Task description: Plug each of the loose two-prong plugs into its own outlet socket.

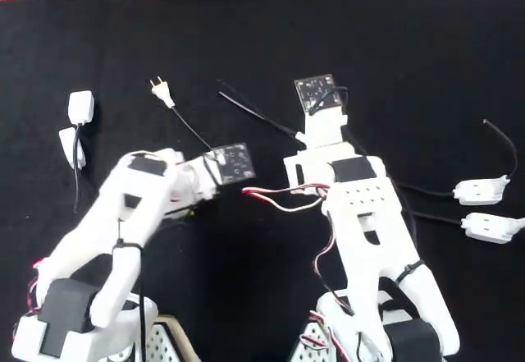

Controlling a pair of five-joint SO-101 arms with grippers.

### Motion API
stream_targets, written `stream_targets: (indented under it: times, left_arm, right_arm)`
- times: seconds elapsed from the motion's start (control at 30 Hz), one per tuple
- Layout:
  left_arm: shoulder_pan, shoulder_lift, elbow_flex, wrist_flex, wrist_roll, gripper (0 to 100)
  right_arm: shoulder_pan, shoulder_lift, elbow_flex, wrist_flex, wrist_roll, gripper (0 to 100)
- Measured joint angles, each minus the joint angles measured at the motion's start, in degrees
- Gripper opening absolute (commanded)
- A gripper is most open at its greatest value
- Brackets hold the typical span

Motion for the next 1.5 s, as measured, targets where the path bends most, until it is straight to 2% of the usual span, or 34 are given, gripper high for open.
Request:
stream_targets:
  times: [0.17,0.43,0.57,0.83,1.0,1.23,1.37,1.5]
  left_arm:
    - [0.97,0.00,0.00,0.09,2.55,20]
    - [1.05,-1.58,0.09,0.09,9.93,20]
    - [1.05,-7.65,0.09,0.09,15.65,20]
    - [0.97,-22.51,7.91,0.09,21.36,22]
    - [0.97,-28.66,13.80,0.09,22.07,22]
    - [0.79,-33.05,15.21,0.09,21.45,22]
    - [-3.60,-37.27,15.21,-0.44,26.29,22]
    - [-11.34,-41.58,16.09,-6.07,30.95,22]
  right_arm:
    - [-0.09,0.00,0.00,0.00,0.00,1.2]
    - [-0.09,0.00,0.00,0.00,0.00,1.2]
    - [-0.09,0.00,0.00,0.00,0.00,1.2]
    - [-0.09,-0.09,0.00,0.00,-1.14,1.2]
    - [-0.09,-3.87,0.00,0.00,-1.23,1.2]
    - [-0.09,-10.11,1.85,0.00,-1.32,1.2]
    - [-0.09,-10.99,2.11,0.00,-1.49,1.2]
    - [-0.09,-10.99,2.11,0.00,-1.49,1.2]
